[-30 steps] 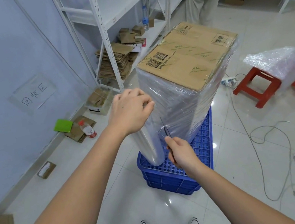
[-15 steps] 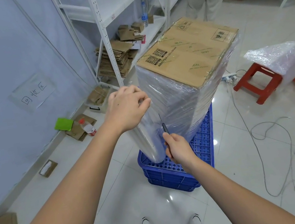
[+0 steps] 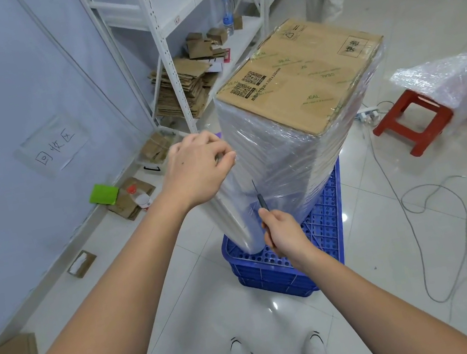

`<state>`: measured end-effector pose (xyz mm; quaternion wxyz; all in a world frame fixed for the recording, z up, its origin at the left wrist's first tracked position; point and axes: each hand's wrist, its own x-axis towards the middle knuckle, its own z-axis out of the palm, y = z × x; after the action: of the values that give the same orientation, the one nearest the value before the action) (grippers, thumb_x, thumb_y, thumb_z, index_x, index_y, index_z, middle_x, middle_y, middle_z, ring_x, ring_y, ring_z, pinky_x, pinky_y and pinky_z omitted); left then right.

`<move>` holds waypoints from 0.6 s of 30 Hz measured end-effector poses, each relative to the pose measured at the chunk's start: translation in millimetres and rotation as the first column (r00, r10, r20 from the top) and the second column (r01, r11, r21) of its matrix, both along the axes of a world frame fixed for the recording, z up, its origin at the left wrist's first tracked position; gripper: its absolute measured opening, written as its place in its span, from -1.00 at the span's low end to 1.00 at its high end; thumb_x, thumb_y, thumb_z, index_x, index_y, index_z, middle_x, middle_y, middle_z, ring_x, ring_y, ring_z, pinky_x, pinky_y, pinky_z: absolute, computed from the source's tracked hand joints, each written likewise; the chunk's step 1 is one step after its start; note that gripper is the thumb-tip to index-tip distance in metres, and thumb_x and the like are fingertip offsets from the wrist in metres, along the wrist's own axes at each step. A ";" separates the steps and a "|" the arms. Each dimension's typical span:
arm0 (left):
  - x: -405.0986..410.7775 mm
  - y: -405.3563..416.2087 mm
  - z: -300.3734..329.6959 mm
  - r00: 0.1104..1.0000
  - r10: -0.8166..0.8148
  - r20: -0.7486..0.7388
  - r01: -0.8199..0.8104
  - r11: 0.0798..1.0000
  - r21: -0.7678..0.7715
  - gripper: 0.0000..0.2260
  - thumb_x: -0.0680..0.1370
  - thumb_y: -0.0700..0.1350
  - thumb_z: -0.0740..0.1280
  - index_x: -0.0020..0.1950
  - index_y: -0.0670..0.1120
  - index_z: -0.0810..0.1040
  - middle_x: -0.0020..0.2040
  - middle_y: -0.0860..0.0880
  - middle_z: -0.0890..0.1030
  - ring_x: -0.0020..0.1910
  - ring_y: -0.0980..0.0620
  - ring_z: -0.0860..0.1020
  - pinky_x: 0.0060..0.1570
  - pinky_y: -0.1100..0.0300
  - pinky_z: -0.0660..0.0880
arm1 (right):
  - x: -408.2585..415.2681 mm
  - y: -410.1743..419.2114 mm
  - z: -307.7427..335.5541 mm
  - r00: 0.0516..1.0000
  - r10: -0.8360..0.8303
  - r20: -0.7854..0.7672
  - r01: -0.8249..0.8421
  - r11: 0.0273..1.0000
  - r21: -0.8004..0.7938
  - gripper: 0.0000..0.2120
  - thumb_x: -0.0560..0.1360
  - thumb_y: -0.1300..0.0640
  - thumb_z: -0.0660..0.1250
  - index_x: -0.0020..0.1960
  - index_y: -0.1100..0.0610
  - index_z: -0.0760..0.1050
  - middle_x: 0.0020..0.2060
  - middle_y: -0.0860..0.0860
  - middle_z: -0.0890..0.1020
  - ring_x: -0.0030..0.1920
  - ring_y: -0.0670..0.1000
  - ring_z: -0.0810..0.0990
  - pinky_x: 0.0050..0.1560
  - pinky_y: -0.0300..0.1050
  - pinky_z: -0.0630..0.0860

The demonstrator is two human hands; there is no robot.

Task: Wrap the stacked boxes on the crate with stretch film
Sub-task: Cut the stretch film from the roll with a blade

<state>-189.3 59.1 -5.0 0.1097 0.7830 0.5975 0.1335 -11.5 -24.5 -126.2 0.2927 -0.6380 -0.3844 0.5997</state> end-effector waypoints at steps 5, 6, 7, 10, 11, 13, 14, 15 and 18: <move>-7.1 3.0 -2.6 0.999 0.027 0.020 -0.027 1.000 0.008 -0.81 0.67 0.15 0.20 -0.08 0.22 0.55 0.12 0.22 0.49 0.28 0.05 0.40 0.31 -0.01 0.23 | 7.3 -28.4 -13.3 0.999 0.031 0.015 -0.031 1.000 -0.002 -0.67 0.65 -0.06 0.16 -0.15 0.16 0.32 -0.43 0.13 0.34 -0.55 -0.05 0.27 -0.53 -0.23 0.24; -9.1 3.7 -2.9 0.999 0.030 0.026 -0.030 1.000 0.007 -0.82 0.67 0.15 0.20 -0.08 0.23 0.54 0.11 0.22 0.48 0.27 0.05 0.40 0.30 -0.02 0.24 | 8.1 -32.4 -16.8 0.999 0.034 0.030 -0.034 0.999 -0.006 -0.67 0.65 -0.07 0.16 -0.15 0.16 0.32 -0.43 0.12 0.34 -0.54 -0.05 0.27 -0.52 -0.22 0.24; -10.9 4.6 -3.1 0.999 0.028 0.028 -0.028 1.000 0.006 -0.82 0.67 0.15 0.21 -0.07 0.23 0.55 0.10 0.23 0.48 0.26 0.05 0.41 0.29 -0.02 0.25 | 8.1 -33.7 -19.6 0.999 0.035 0.038 -0.035 0.999 -0.008 -0.67 0.65 -0.07 0.16 -0.15 0.16 0.32 -0.44 0.11 0.34 -0.54 -0.04 0.27 -0.52 -0.21 0.24; -14.6 7.4 -3.8 0.999 0.018 0.028 -0.018 1.000 0.000 -0.80 0.67 0.14 0.20 -0.04 0.21 0.59 0.07 0.25 0.45 0.25 0.04 0.41 0.27 0.00 0.25 | 4.2 -22.2 -20.3 0.999 0.020 0.035 -0.020 1.000 -0.005 -0.67 0.64 -0.07 0.17 -0.16 0.15 0.33 -0.46 0.10 0.35 -0.54 -0.04 0.27 -0.52 -0.21 0.23; -15.0 8.5 -3.7 1.000 0.013 0.027 -0.013 1.000 -0.004 -0.80 0.67 0.14 0.20 -0.05 0.21 0.58 0.06 0.25 0.44 0.25 0.05 0.41 0.26 0.00 0.24 | 1.3 -15.1 -19.5 0.999 0.012 0.032 -0.012 1.000 0.003 -0.67 0.64 -0.07 0.17 -0.16 0.15 0.34 -0.45 0.10 0.36 -0.53 -0.03 0.28 -0.51 -0.21 0.23; -14.7 10.1 -3.4 1.000 0.009 0.026 -0.009 1.000 -0.009 -0.80 0.68 0.14 0.20 -0.07 0.21 0.57 0.06 0.25 0.44 0.25 0.05 0.41 0.26 0.00 0.24 | -4.5 -0.8 -18.6 0.999 0.008 0.048 -0.009 1.000 0.022 -0.67 0.63 -0.08 0.17 -0.16 0.15 0.36 -0.44 0.09 0.38 -0.50 -0.02 0.30 -0.47 -0.18 0.26; -14.5 10.9 -3.3 1.000 0.010 0.028 -0.010 1.000 -0.009 -0.81 0.68 0.14 0.20 -0.08 0.23 0.55 0.05 0.25 0.44 0.25 0.05 0.41 0.25 0.01 0.24 | -6.5 3.8 -19.4 0.998 0.007 0.065 -0.009 1.000 0.030 -0.67 0.62 -0.09 0.17 -0.16 0.15 0.37 -0.45 0.08 0.39 -0.49 -0.03 0.31 -0.43 -0.15 0.27; -14.4 11.5 -2.8 0.999 0.013 0.033 -0.013 1.000 -0.008 -0.81 0.68 0.14 0.21 -0.10 0.25 0.53 0.04 0.25 0.44 0.24 0.05 0.41 0.23 0.02 0.24 | -7.2 5.7 -20.4 0.997 0.007 0.077 -0.010 0.999 0.035 -0.66 0.62 -0.10 0.17 -0.16 0.15 0.37 -0.44 0.07 0.40 -0.49 -0.03 0.31 -0.42 -0.14 0.28; -16.8 13.9 -2.9 0.999 0.023 0.046 -0.022 1.000 -0.010 -0.82 0.67 0.15 0.22 -0.11 0.27 0.52 0.03 0.25 0.44 0.23 0.06 0.41 0.20 0.05 0.22 | -2.7 -4.3 -27.1 0.998 0.012 0.067 -0.015 0.999 0.032 -0.67 0.63 -0.07 0.16 -0.16 0.15 0.33 -0.40 0.12 0.35 -0.50 -0.03 0.29 -0.47 -0.19 0.25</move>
<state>-206.1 73.0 -7.9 0.1253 0.7725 0.6042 0.1498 -14.2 -28.8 -153.3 0.2859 -0.6502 -0.4079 0.5737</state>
